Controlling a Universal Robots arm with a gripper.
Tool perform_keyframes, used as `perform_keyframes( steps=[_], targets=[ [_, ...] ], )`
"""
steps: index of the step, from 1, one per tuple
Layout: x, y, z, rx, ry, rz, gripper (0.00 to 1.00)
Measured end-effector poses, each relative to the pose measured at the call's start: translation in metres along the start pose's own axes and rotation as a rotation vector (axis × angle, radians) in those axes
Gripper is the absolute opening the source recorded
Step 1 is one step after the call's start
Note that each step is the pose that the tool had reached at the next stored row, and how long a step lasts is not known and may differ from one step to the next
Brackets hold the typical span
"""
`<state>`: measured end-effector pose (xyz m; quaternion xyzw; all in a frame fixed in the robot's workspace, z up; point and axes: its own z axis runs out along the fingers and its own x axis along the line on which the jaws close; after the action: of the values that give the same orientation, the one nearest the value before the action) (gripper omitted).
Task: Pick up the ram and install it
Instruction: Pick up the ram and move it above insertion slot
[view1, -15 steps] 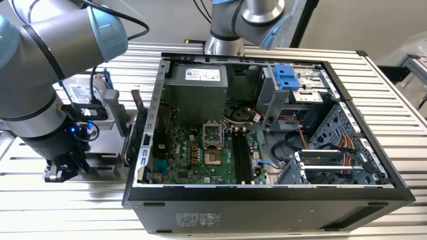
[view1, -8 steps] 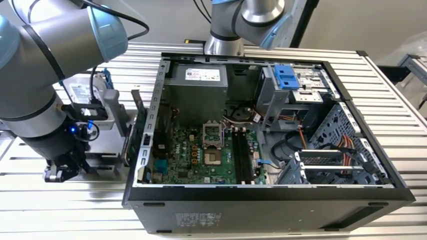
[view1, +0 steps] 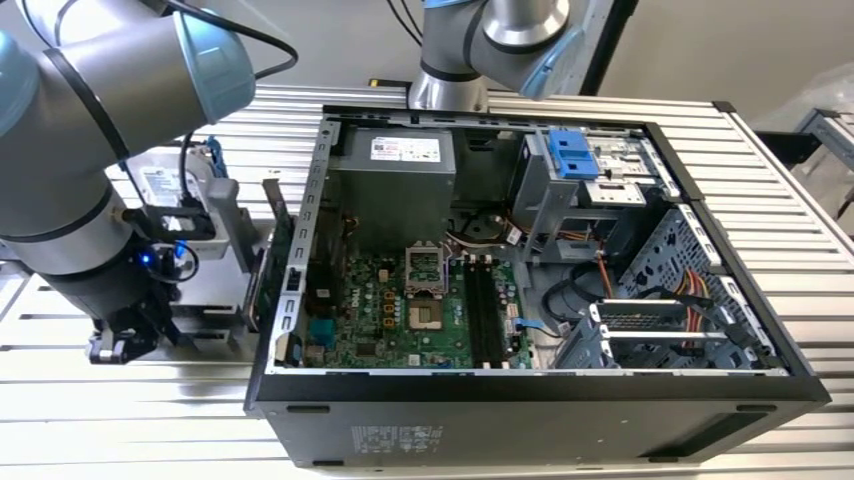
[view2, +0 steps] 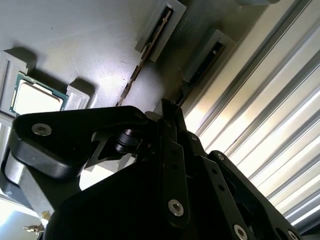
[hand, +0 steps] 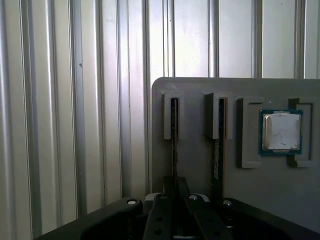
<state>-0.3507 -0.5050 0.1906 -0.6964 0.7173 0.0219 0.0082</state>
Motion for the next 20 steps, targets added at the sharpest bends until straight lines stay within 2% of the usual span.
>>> perform_keyframes(
  steps=[9,20],
  targets=[
    [-0.0001,0.0001,-0.0026,-0.0001,0.0002,0.000,0.00],
    [-0.0005,0.0002,-0.0114,0.0000,0.0000,0.000,0.00]
  ],
)
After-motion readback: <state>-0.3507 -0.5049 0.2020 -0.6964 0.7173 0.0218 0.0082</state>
